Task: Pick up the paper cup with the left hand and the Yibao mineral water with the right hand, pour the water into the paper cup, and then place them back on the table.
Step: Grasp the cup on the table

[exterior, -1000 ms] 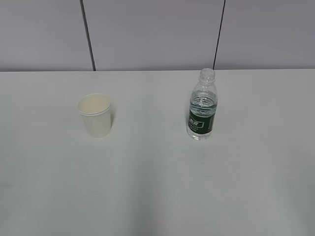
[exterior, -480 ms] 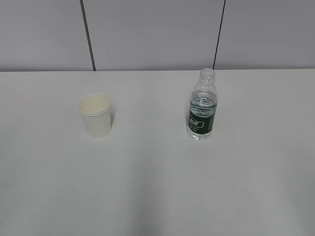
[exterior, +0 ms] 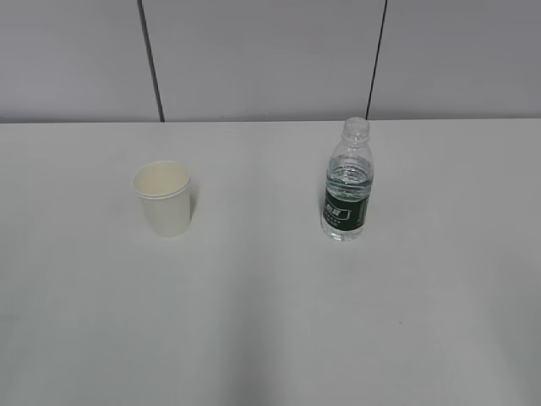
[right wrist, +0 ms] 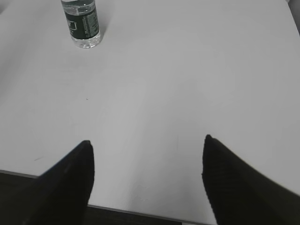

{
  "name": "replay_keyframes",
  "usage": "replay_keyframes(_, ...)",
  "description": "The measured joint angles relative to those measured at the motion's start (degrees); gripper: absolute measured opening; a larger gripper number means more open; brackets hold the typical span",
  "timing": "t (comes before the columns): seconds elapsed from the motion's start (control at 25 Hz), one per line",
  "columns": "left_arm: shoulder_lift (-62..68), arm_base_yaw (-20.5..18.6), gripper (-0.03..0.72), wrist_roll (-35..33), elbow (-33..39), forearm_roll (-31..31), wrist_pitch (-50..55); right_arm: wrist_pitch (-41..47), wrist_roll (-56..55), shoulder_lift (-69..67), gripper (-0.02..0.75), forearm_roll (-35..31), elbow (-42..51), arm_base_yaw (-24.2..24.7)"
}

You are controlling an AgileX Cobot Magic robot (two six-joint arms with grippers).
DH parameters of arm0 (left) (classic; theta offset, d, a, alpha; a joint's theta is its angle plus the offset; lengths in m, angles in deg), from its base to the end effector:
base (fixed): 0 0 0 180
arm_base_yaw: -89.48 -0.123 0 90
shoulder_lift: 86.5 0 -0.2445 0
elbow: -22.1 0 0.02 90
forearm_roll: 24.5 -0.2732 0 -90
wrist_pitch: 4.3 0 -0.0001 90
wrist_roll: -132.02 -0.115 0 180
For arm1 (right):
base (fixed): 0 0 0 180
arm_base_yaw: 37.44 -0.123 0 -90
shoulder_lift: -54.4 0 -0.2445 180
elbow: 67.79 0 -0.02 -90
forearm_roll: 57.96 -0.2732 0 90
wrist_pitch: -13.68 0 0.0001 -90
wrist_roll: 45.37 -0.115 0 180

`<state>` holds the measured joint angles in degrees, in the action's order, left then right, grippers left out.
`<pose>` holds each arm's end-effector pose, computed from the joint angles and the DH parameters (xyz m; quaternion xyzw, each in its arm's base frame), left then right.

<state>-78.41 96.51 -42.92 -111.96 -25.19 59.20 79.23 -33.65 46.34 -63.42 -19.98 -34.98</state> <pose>0.0689 -0.0072 0.2808 0.0142 0.8549 -0.0486 0.5163 0.0710 0.0069 0.2675 -0.0743 0.8680 -0.0132 0.4908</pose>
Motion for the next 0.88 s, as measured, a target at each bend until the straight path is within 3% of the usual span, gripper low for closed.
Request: replay_keyframes(0.88,0.00,0.00,0.370,0.00,0.00,0.69,-0.13,0.00,0.00,0.00,0.532,0.00,0.00,0.00)
